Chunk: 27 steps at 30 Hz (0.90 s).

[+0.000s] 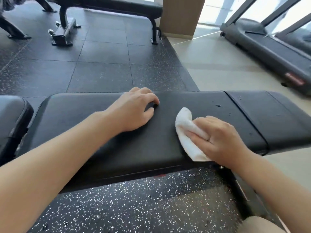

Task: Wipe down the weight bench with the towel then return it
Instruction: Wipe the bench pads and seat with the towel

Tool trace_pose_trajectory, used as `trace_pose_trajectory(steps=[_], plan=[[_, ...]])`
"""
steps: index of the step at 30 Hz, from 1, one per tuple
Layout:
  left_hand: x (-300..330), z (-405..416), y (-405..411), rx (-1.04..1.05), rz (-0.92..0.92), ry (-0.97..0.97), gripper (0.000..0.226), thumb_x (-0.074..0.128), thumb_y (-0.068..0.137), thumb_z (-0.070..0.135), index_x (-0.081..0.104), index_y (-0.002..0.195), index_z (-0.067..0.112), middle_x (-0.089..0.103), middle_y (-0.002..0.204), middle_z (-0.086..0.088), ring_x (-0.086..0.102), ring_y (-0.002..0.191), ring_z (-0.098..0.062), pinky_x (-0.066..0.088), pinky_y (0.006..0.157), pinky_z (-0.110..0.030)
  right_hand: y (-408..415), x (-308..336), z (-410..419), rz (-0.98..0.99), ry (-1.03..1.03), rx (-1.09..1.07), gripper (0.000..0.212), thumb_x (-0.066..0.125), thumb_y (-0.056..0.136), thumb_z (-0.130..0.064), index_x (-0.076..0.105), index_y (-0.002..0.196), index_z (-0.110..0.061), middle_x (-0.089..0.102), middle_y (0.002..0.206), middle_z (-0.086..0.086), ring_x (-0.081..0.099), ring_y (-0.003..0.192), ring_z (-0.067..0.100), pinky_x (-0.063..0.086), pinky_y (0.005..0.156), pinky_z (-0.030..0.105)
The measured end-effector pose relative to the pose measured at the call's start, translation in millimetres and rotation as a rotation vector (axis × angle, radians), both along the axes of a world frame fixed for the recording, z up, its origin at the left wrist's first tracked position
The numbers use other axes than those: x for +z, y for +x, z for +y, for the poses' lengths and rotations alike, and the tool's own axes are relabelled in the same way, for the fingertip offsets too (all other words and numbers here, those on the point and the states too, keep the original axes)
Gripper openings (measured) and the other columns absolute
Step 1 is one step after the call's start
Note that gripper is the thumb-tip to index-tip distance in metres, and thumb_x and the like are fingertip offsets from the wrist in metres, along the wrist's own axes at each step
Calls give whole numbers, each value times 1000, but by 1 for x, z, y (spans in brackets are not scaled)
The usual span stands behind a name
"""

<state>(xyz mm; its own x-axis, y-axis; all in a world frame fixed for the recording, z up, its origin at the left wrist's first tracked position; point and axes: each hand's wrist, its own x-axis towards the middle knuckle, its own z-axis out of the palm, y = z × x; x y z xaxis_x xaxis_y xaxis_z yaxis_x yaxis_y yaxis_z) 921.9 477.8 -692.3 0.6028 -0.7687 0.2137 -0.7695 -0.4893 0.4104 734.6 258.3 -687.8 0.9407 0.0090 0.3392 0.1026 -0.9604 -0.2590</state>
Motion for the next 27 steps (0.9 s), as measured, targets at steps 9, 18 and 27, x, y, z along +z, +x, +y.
trace_pose_trajectory(steps=[9,18,27], plan=[[-8,-14,-1,127,-61,-107,24,56,97,26,67,119,27,60,126,6,49,118,-23,41,107,-37,98,3,4,16,-36,-234,23,49,99,-50,55,102,-28,68,85,3,62,88,34,37,68,38],[-4,-34,-19,97,-70,-42,24,54,100,25,66,120,29,59,130,7,47,124,-24,36,103,-32,18,-3,45,-100,32,20,28,62,96,-44,40,84,-31,36,71,-14,45,71,18,47,59,38],[-2,-51,-38,-29,-58,-53,34,57,93,31,69,124,27,61,134,14,50,129,-10,21,114,-9,-41,-12,-77,-157,-61,31,35,67,95,-38,35,81,-32,35,71,-14,35,68,16,43,53,39]])
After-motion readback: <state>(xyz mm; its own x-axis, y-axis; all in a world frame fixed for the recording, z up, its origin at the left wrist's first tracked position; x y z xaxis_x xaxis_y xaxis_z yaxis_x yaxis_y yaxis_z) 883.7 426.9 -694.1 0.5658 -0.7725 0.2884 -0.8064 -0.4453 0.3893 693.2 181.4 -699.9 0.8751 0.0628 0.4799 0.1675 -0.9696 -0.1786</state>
